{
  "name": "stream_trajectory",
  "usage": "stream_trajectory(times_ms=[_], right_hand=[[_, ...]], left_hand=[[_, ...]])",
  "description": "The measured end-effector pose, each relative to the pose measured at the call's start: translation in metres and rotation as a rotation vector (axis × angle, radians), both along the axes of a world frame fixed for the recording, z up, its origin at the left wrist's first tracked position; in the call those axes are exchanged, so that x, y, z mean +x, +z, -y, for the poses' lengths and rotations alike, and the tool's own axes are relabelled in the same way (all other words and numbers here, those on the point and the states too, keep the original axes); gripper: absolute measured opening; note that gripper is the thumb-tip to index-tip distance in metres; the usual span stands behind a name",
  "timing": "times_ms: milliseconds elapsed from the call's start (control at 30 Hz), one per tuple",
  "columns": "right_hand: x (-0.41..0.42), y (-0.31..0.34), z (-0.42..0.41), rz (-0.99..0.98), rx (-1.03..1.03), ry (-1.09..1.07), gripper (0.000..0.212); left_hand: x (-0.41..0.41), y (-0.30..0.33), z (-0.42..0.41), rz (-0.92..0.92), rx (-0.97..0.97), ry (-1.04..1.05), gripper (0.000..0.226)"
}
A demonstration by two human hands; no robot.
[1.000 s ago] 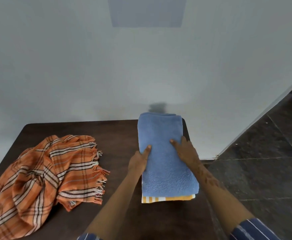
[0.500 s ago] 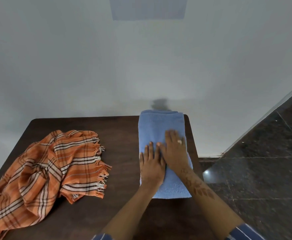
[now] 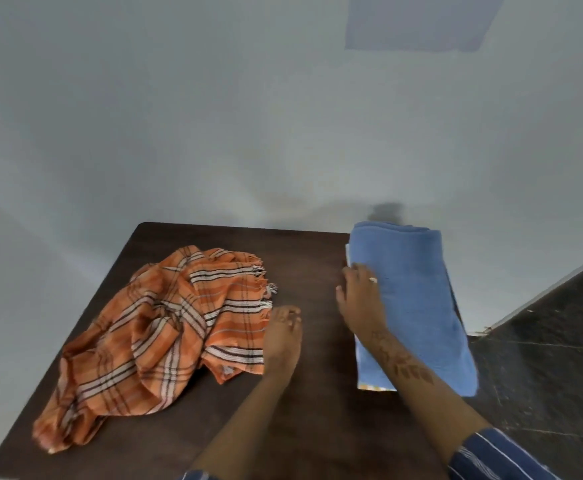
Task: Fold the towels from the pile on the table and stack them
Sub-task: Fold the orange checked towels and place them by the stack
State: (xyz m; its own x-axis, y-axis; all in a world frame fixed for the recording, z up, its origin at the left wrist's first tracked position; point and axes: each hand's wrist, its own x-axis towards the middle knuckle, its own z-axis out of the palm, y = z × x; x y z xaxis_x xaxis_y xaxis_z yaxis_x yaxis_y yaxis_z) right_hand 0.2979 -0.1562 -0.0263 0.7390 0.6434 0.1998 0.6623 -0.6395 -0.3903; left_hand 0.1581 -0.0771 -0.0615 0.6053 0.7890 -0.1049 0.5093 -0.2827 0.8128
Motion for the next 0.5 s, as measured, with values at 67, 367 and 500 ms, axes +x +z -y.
stream_trajectory(times_ms=[67, 367, 500], right_hand=[[-0.045, -0.007, -0.034, -0.167, 0.007, 0.114, 0.022], [-0.225, -0.068, -0.126, -0.287, -0.456, 0.282, 0.065], [-0.227, -0.063, -0.141, -0.295, -0.476, 0.169, 0.041]], left_hand=[[-0.047, -0.005, -0.036, -0.089, 0.088, 0.042, 0.022], [-0.210, -0.041, -0.132, -0.402, 0.196, -0.003, 0.045], [-0.244, -0.060, -0.135, -0.652, 0.334, -0.198, 0.060]])
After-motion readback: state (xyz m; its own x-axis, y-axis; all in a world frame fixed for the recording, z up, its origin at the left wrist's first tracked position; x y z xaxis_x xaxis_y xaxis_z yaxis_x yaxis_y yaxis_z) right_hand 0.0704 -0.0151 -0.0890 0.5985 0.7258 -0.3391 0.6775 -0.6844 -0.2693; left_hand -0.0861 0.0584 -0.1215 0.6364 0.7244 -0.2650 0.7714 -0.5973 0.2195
